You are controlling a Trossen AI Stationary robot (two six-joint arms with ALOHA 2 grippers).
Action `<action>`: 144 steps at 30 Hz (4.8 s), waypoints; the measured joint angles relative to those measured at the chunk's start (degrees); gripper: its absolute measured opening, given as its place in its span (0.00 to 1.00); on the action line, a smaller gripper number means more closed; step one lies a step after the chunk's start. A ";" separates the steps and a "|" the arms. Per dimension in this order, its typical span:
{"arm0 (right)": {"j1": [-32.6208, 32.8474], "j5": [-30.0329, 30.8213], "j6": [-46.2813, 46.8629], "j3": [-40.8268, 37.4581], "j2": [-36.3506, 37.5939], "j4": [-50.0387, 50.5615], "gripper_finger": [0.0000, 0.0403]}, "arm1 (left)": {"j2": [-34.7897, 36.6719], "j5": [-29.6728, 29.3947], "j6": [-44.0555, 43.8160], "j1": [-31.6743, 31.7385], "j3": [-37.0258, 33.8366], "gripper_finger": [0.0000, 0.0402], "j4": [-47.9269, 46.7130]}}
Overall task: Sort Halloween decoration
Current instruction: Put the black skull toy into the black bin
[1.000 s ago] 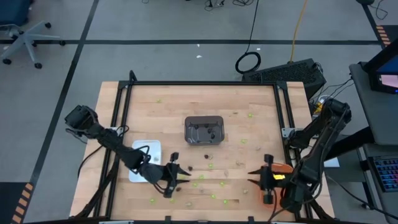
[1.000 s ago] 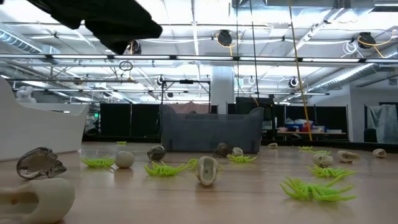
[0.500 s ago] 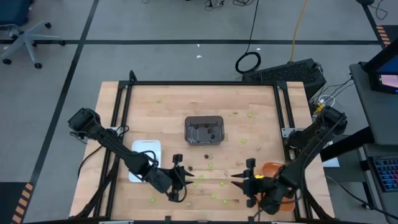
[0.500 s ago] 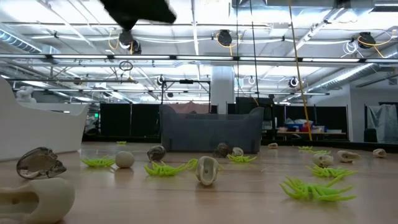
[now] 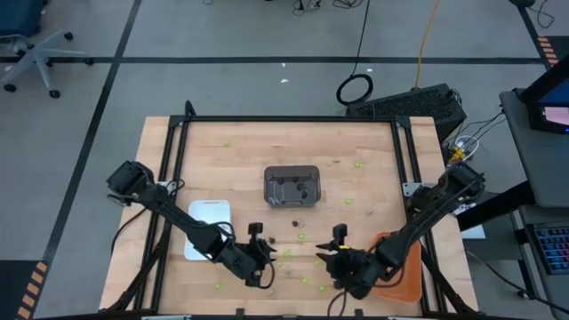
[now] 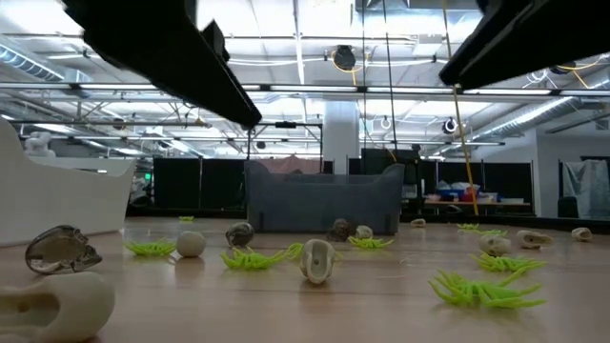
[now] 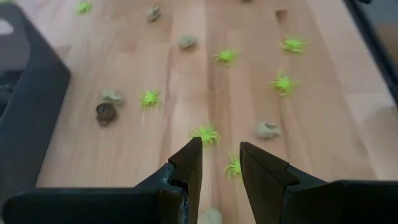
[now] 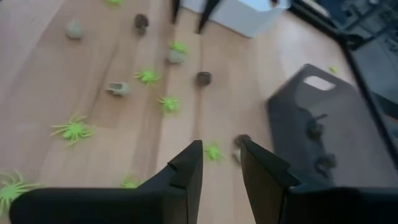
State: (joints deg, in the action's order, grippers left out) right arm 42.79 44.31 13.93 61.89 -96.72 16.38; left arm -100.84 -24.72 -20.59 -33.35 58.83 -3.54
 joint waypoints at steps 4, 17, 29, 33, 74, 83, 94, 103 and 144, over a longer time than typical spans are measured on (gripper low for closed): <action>-1.48 -4.26 -2.34 0.01 -1.24 -3.04 0.23 | -1.60 -0.32 -1.66 0.98 0.00 0.28 0.07; -2.60 -5.66 -2.66 0.02 -1.62 -2.87 0.23 | -4.85 -0.28 -5.05 3.31 -0.02 0.32 -0.68; -2.60 -5.66 -2.66 0.02 -1.62 -2.87 0.23 | -4.85 0.27 -9.09 4.47 -0.25 0.52 -4.46; -2.58 -5.66 -2.66 0.02 -1.62 -2.85 0.23 | -4.81 0.28 -9.11 4.47 -1.56 0.52 -4.78; -2.58 -5.61 -3.10 0.00 -1.62 -3.72 0.23 | -7.94 4.65 -8.15 7.07 -6.08 0.19 5.83; -2.58 -5.50 -3.71 0.00 -1.62 -3.74 0.23 | -8.09 4.95 -7.39 7.35 -6.16 0.05 7.33; -2.58 -5.46 -3.54 0.00 -1.62 -3.74 0.23 | -6.36 4.06 -7.60 6.64 -6.27 0.02 11.10; -2.58 -5.54 -3.10 0.00 -1.62 -3.74 0.23 | -6.32 3.36 -6.11 5.91 -6.27 0.24 10.60; -2.82 -5.61 -3.10 0.00 -1.62 -3.96 0.23 | -13.11 4.92 3.90 9.32 -6.09 0.15 21.77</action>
State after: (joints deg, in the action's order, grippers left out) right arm 39.97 38.70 10.83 61.89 -98.35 12.43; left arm -113.94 -19.80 -16.69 -24.03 52.74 18.23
